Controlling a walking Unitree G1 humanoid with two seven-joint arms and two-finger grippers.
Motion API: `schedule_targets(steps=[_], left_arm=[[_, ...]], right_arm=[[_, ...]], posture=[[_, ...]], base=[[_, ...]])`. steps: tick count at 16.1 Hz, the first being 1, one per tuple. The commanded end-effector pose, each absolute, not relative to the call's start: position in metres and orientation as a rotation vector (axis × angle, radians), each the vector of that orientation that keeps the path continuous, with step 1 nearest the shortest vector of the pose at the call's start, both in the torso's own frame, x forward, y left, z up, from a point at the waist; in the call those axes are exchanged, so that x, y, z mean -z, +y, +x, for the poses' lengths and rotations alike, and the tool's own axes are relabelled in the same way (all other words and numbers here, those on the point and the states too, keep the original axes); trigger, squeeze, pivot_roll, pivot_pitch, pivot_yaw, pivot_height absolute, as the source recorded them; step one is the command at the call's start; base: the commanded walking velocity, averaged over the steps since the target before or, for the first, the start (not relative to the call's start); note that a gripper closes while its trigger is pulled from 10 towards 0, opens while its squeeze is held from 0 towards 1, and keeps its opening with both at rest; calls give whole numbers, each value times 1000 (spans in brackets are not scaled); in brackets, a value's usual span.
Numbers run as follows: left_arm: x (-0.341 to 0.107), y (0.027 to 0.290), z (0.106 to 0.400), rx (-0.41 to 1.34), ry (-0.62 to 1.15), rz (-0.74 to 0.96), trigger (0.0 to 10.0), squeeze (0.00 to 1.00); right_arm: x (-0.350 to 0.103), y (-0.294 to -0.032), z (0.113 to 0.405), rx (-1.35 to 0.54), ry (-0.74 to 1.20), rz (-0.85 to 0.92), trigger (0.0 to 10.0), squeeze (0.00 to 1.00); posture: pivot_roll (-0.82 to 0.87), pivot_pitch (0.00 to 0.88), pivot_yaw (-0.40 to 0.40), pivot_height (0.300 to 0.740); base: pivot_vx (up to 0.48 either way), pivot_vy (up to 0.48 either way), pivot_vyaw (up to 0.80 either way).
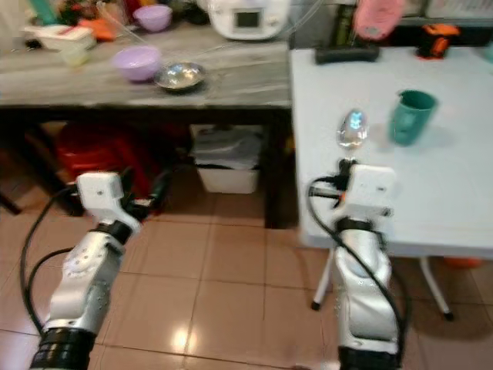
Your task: Setting the table
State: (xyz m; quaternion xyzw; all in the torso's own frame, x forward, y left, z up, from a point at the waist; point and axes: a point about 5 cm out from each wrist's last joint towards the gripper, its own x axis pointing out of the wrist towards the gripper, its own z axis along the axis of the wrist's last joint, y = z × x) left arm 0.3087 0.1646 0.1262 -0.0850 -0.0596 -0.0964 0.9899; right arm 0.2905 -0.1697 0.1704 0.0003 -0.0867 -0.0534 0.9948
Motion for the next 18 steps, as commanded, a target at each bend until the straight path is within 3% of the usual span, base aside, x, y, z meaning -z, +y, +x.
schedule_targets(steps=[1, 5, 10, 18], left_arm=[[-127, 161, 309, 195, -123, -167, 10000, 0], [-125, 163, 309, 179, -115, -162, 10000, 0], [-128, 162, 306, 226, -138, -155, 10000, 0], [-127, 162, 305, 241, -133, -149, 10000, 0]], right_arm=[[-175, -177, 289, 131, -193, -5, 10000, 0], [-174, -178, 289, 128, -189, -2, 10000, 0], [-173, -178, 287, 124, -191, 0, 10000, 0], [-170, -175, 288, 110, -189, 1, 10000, 0]], posture=[[-114, 97, 73, 740], [-114, 97, 73, 740], [-114, 95, 76, 740], [-110, 92, 78, 740]], base=[[0, 439, 0], [0, 384, 0], [0, 0, 0], [360, 0, 0]])
